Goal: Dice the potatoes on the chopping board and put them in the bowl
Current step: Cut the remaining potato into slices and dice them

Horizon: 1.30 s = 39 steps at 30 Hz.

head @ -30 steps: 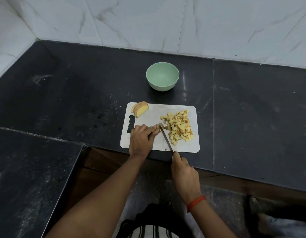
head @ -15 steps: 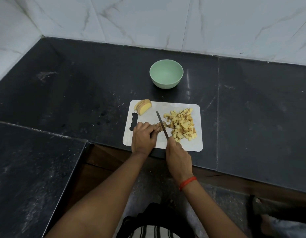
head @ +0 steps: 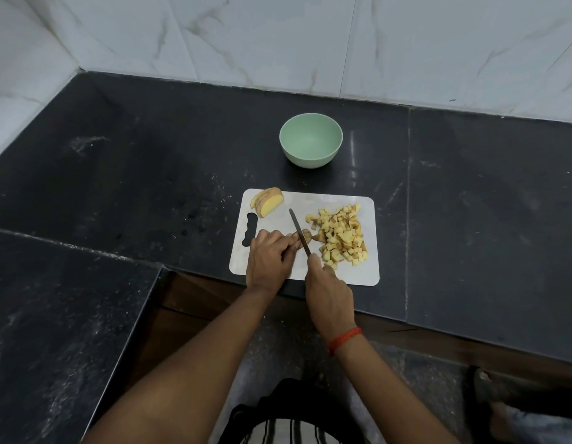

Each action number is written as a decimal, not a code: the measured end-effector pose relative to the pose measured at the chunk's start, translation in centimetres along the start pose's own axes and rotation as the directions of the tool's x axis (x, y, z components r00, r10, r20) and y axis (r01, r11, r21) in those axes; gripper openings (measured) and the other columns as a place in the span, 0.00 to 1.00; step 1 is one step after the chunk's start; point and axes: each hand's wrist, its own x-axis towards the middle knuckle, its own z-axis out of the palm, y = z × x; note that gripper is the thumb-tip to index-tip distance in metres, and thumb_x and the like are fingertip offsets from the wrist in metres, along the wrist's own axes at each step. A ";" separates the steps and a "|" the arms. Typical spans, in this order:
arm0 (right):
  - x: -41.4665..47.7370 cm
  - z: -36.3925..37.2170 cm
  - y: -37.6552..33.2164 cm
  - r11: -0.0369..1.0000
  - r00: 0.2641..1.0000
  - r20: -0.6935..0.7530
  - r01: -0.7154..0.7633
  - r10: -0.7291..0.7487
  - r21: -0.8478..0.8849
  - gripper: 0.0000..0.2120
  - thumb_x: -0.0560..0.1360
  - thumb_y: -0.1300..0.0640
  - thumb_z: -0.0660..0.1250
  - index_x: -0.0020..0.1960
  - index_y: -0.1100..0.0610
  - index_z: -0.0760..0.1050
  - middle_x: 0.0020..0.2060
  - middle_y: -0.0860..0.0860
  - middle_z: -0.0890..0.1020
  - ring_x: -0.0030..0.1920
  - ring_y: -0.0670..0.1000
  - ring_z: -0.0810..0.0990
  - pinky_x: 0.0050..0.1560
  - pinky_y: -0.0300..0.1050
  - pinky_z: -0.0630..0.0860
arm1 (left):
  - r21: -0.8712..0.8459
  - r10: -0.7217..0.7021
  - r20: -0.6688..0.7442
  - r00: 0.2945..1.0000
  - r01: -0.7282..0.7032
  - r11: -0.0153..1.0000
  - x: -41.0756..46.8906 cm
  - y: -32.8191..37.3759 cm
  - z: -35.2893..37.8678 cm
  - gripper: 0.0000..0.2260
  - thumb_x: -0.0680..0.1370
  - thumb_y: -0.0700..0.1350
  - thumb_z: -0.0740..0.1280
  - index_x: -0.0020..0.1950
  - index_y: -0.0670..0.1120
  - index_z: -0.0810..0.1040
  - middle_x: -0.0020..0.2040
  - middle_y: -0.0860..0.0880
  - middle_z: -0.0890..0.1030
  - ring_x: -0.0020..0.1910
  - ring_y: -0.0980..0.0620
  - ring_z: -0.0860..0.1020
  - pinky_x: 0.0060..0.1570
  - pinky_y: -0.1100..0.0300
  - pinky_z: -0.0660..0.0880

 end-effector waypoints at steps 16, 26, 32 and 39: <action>-5.2 -1.4 3.7 0.991 0.990 0.141 0.022 -0.003 -0.131 0.12 0.80 0.59 0.61 0.60 0.52 0.62 0.39 0.51 0.74 0.29 0.58 0.78 0.26 0.47 0.64 | 0.038 -0.038 -0.020 0.999 0.039 0.999 0.0 0.0 0.1 0.07 0.80 0.51 0.71 0.51 0.49 0.86 0.42 0.53 0.82 0.45 0.50 0.71 0.42 0.52 0.68; -2.5 -1.6 1.9 1.000 0.990 0.141 -0.023 0.026 -0.021 0.05 0.85 0.55 0.53 0.59 0.53 0.65 0.43 0.52 0.78 0.38 0.60 0.82 0.33 0.49 0.68 | -0.008 -0.077 -0.061 0.995 0.077 0.997 -0.5 -0.1 0.0 0.06 0.79 0.48 0.72 0.52 0.48 0.87 0.43 0.53 0.84 0.46 0.50 0.72 0.47 0.52 0.69; -2.5 -1.3 1.4 1.000 0.987 0.157 -0.018 0.015 0.024 0.03 0.86 0.54 0.51 0.57 0.52 0.62 0.43 0.51 0.78 0.38 0.59 0.82 0.34 0.49 0.68 | 0.001 -0.057 -0.042 0.998 0.057 0.998 -0.3 -0.1 -0.1 0.06 0.80 0.49 0.71 0.51 0.48 0.86 0.42 0.53 0.83 0.45 0.50 0.72 0.45 0.52 0.69; -2.5 -0.9 1.4 1.000 0.994 0.105 -0.005 0.007 -0.025 0.06 0.84 0.57 0.55 0.61 0.53 0.64 0.41 0.52 0.78 0.35 0.58 0.81 0.30 0.47 0.66 | 0.001 -0.055 -0.014 0.998 0.055 0.998 -0.2 -0.3 0.2 0.07 0.80 0.51 0.71 0.52 0.50 0.86 0.43 0.54 0.83 0.46 0.50 0.71 0.45 0.52 0.69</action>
